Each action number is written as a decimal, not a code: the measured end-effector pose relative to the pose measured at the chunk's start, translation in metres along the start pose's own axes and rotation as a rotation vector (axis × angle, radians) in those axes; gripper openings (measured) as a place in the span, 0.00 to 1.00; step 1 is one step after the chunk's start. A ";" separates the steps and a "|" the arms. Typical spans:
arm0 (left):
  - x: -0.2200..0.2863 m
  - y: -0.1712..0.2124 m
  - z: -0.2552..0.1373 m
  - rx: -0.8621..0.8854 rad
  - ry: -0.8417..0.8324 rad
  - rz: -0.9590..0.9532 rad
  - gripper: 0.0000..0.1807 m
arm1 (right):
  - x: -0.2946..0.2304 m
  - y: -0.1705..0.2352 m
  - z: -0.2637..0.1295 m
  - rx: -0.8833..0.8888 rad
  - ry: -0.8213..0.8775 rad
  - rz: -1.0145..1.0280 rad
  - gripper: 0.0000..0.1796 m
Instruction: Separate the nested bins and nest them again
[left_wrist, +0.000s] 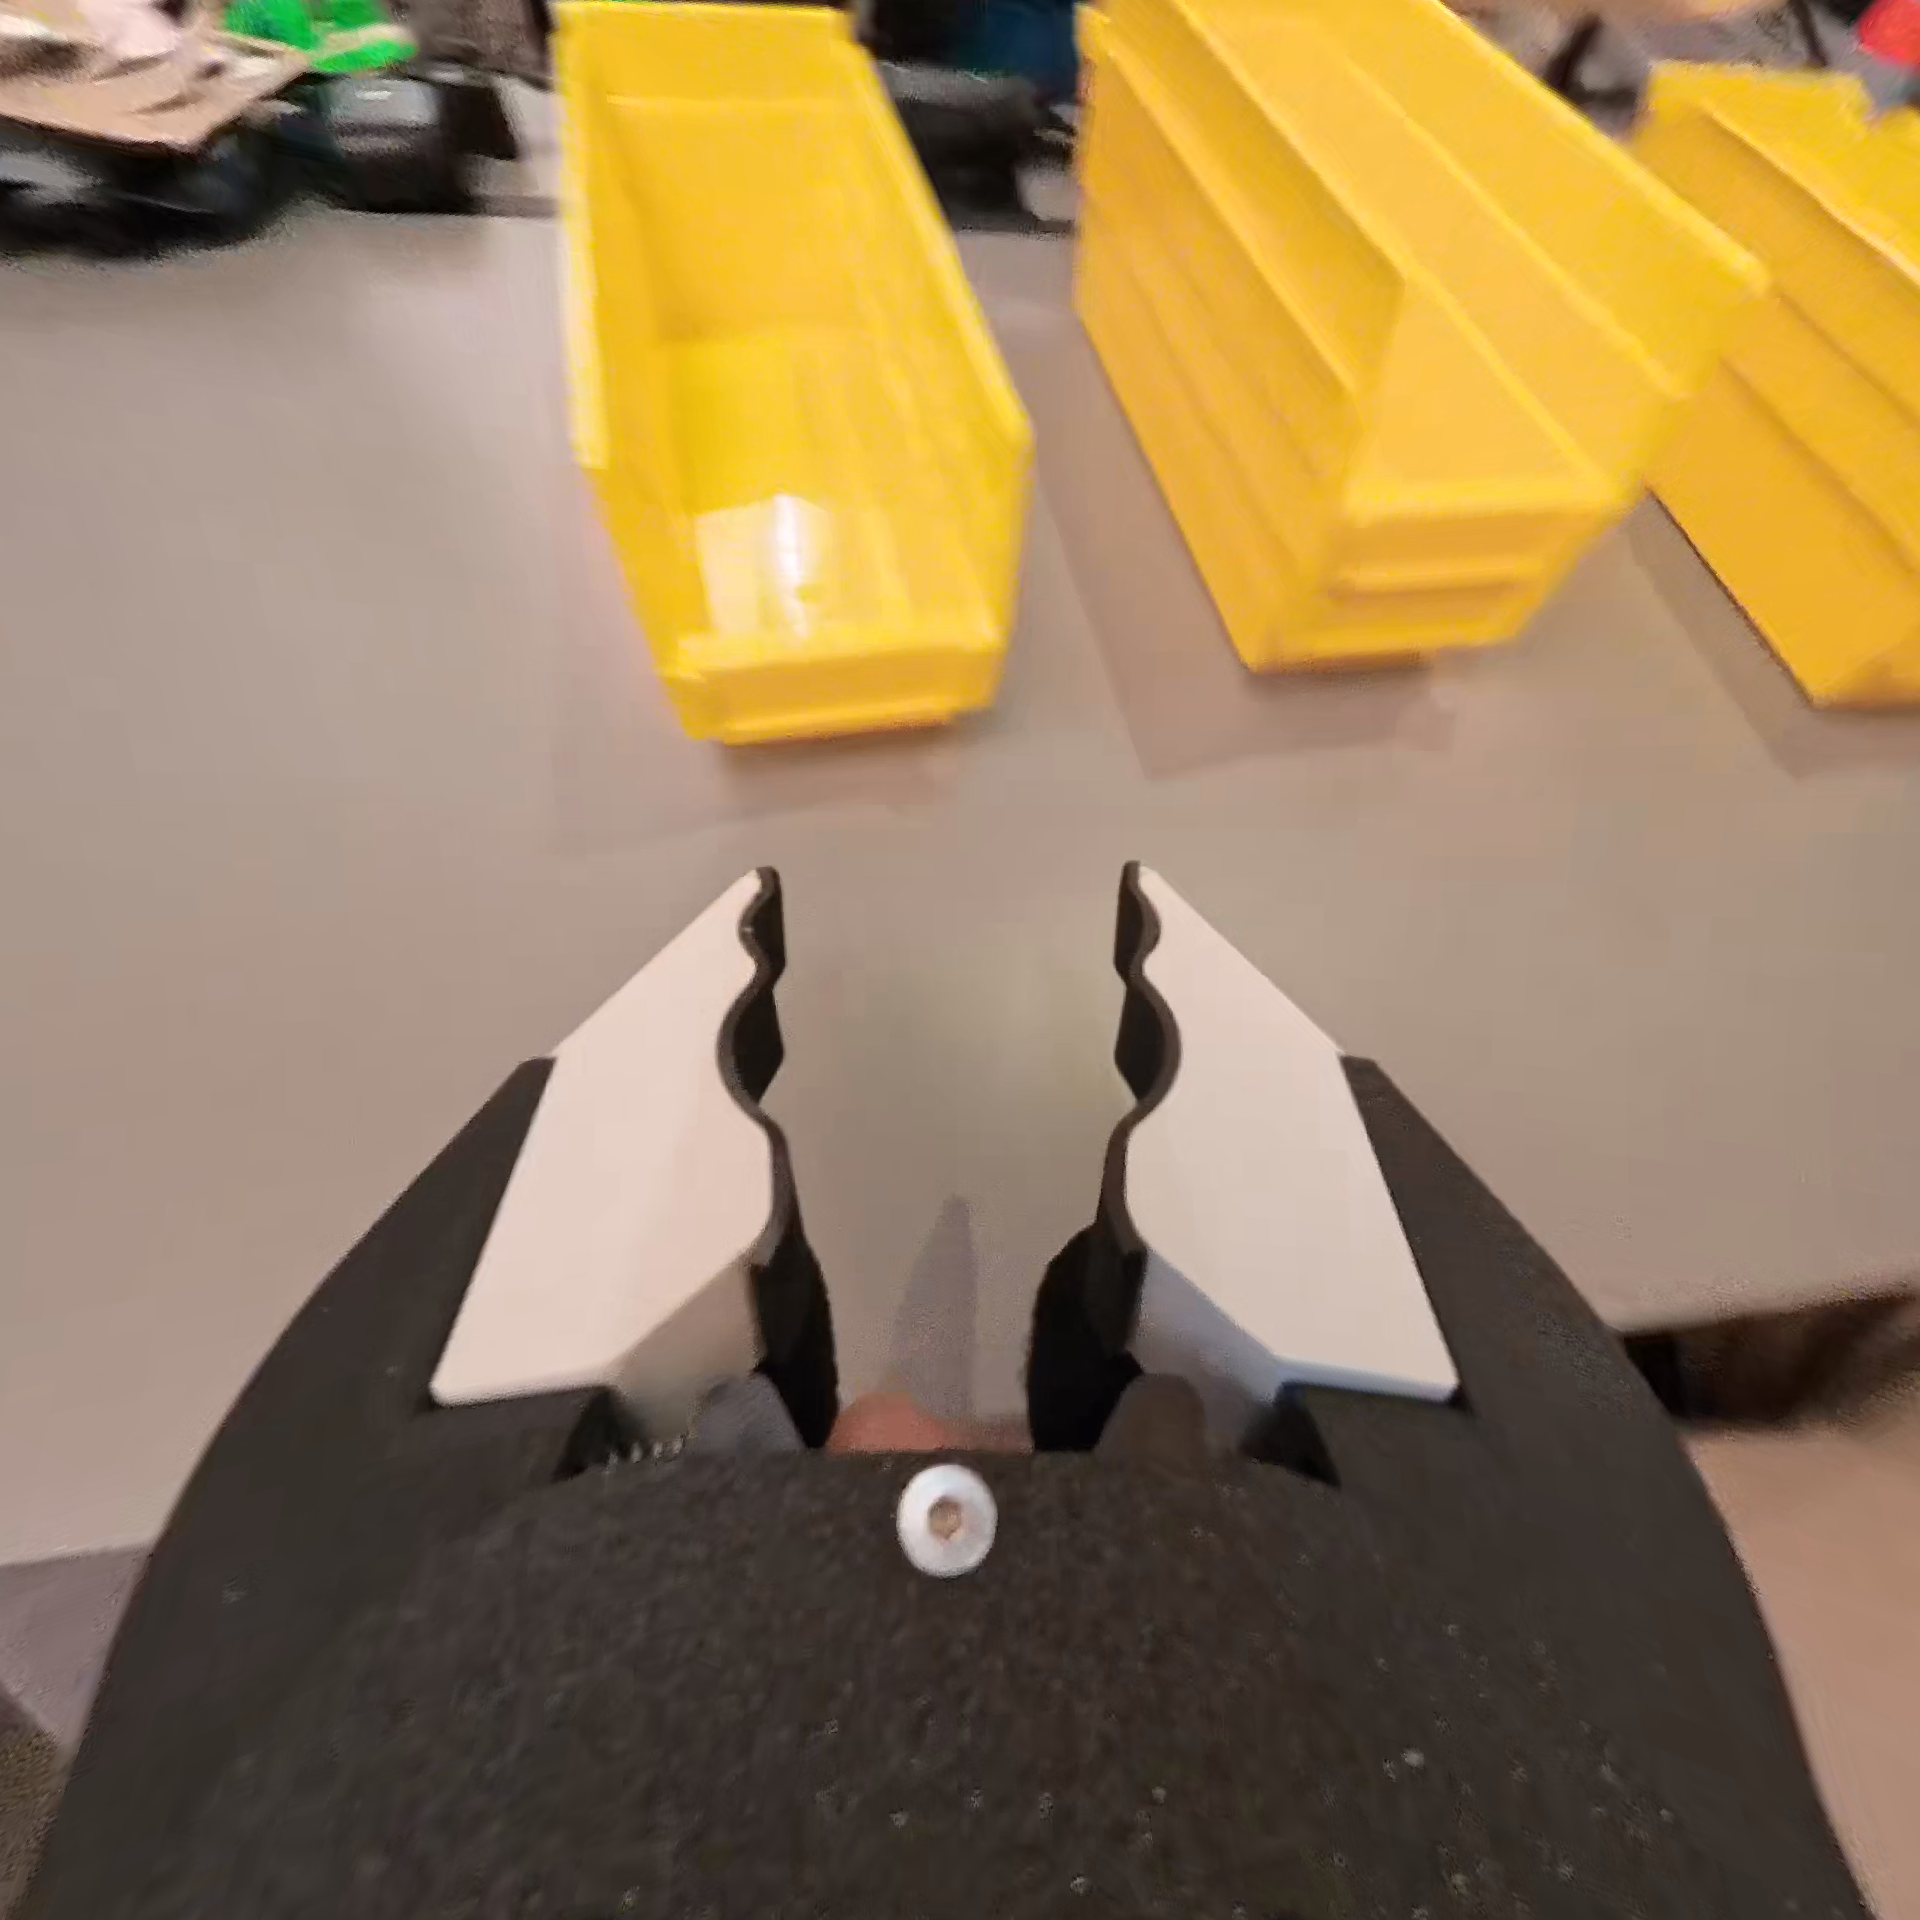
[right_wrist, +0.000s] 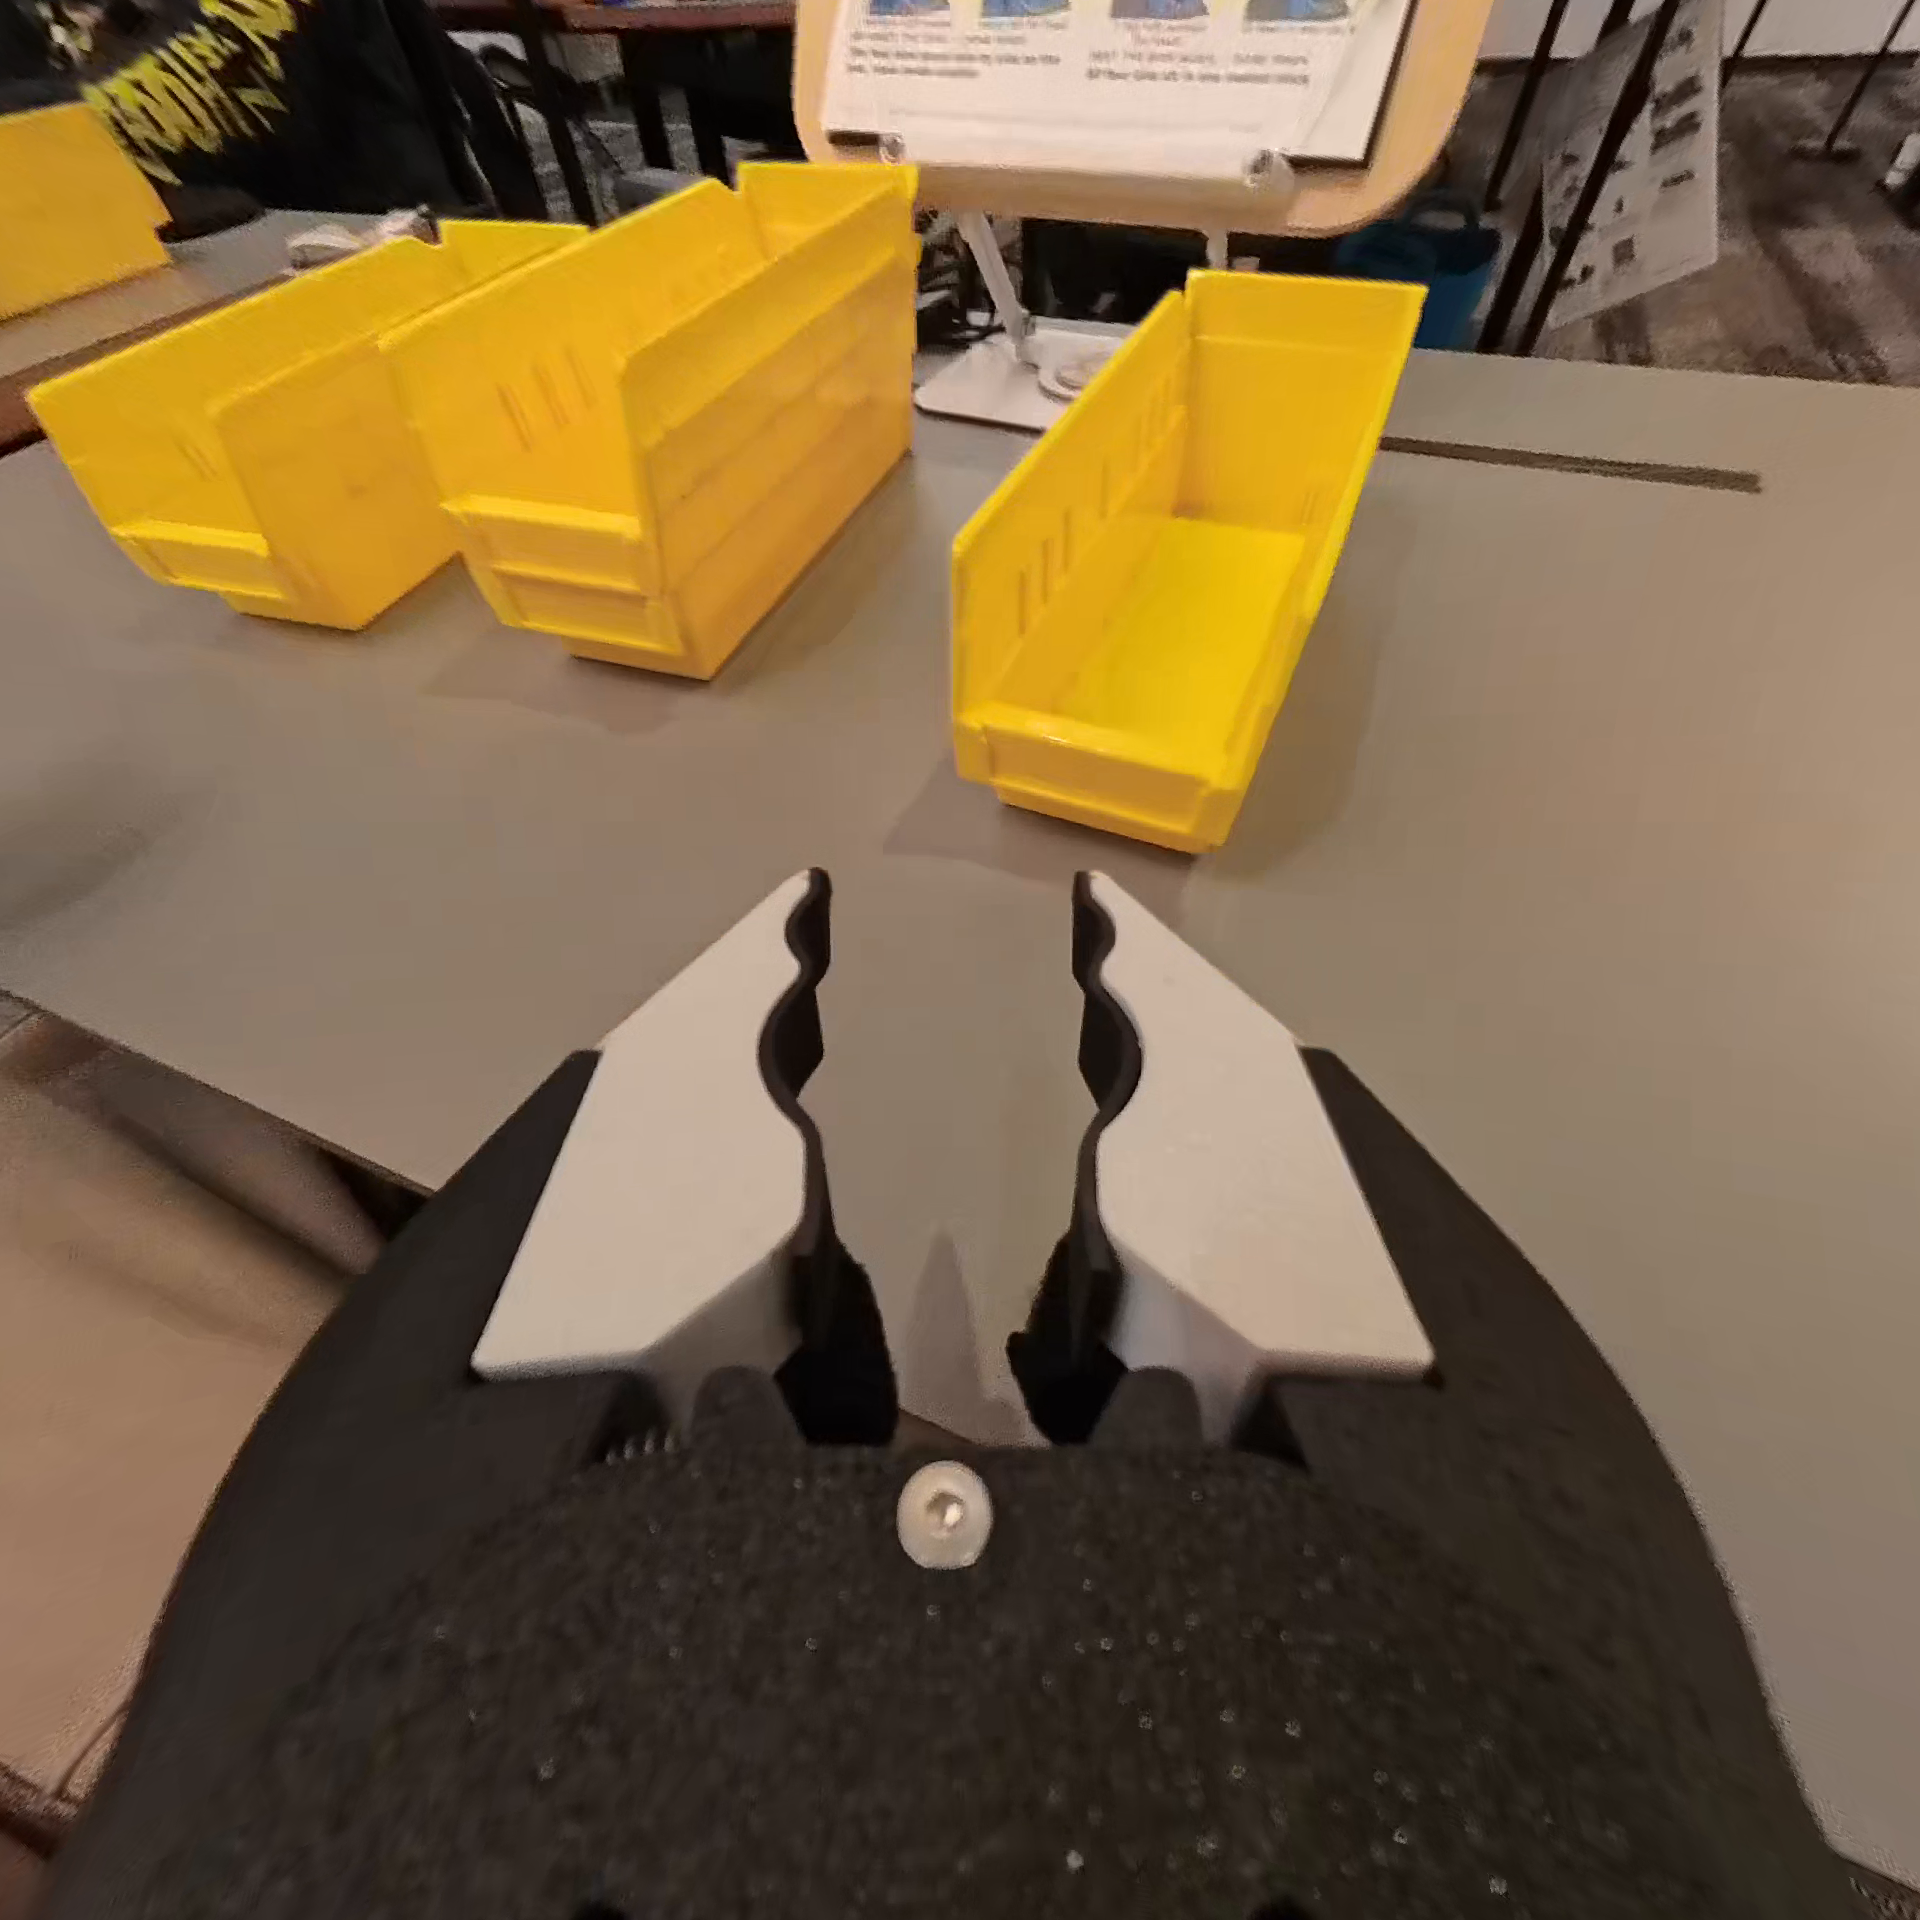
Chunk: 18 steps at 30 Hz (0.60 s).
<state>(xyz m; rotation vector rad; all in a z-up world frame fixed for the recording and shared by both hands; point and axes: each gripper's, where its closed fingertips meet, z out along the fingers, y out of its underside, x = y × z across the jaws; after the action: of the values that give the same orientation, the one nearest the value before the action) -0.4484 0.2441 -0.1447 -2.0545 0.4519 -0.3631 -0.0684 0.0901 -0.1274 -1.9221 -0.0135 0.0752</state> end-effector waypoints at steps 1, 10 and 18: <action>-0.016 -0.008 0.009 0.011 -0.016 -0.050 0.36 | -0.004 0.002 0.000 -0.007 -0.016 -0.008 0.26; -0.093 -0.049 0.110 -0.054 -0.151 -0.052 0.28 | -0.025 0.009 0.003 -0.042 -0.120 0.018 0.25; -0.102 -0.054 0.128 0.055 -0.181 -0.246 0.00 | -0.021 0.015 -0.003 -0.064 -0.133 0.061 0.24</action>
<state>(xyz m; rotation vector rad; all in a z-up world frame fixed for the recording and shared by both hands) -0.4743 0.4129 -0.1680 -2.0719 0.0779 -0.3278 -0.0893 0.0810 -0.1398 -1.9783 -0.0466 0.2467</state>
